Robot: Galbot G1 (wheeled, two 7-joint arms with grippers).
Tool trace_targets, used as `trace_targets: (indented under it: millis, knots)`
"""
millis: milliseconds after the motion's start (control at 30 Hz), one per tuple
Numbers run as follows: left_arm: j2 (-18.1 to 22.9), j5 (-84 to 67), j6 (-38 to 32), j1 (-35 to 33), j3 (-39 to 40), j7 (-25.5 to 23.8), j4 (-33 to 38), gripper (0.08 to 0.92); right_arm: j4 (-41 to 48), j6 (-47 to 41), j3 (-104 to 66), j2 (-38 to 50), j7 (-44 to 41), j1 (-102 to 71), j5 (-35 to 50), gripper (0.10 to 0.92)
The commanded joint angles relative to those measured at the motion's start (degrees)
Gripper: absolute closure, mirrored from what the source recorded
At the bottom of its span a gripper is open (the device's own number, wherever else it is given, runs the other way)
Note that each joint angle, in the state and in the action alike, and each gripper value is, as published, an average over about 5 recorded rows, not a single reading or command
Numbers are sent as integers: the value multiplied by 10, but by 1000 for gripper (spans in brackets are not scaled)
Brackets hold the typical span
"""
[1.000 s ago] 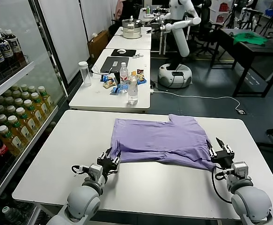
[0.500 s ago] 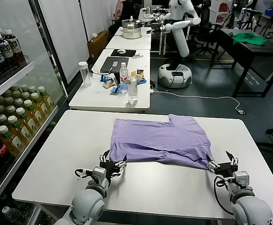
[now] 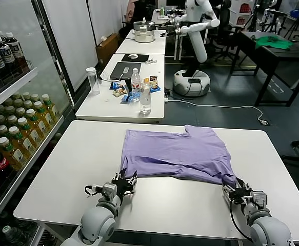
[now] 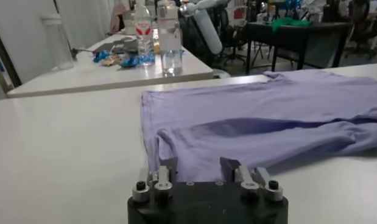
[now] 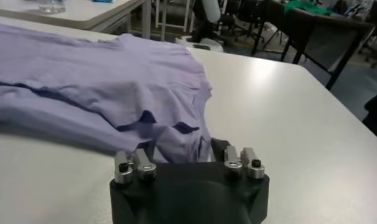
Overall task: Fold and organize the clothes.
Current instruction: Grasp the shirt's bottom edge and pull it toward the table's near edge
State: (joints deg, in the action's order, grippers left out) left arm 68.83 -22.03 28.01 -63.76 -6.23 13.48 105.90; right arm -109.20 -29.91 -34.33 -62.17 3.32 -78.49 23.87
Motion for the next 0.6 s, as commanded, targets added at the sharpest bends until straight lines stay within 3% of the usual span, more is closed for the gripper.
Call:
trace_targets:
  millis: [33, 300, 467, 600]
  knots:
    - [-3, -45, -10, 6, -4, -4, -13, 632, 9, -3, -5, 12, -14, 1, 20, 534]
    - [-10, -50, -17, 12, -10, -6, -27, 853, 23, 7, -15, 28, -44, 12, 14, 768]
    - [-14, -40, -9, -1, -11, -1, -7, 887, 15, 7, -16, 29, -50, 11, 8, 883]
    - [-12, -32, 16, -20, -9, 8, 29, 886, 2, 6, -18, 26, -51, 2, 1, 906]
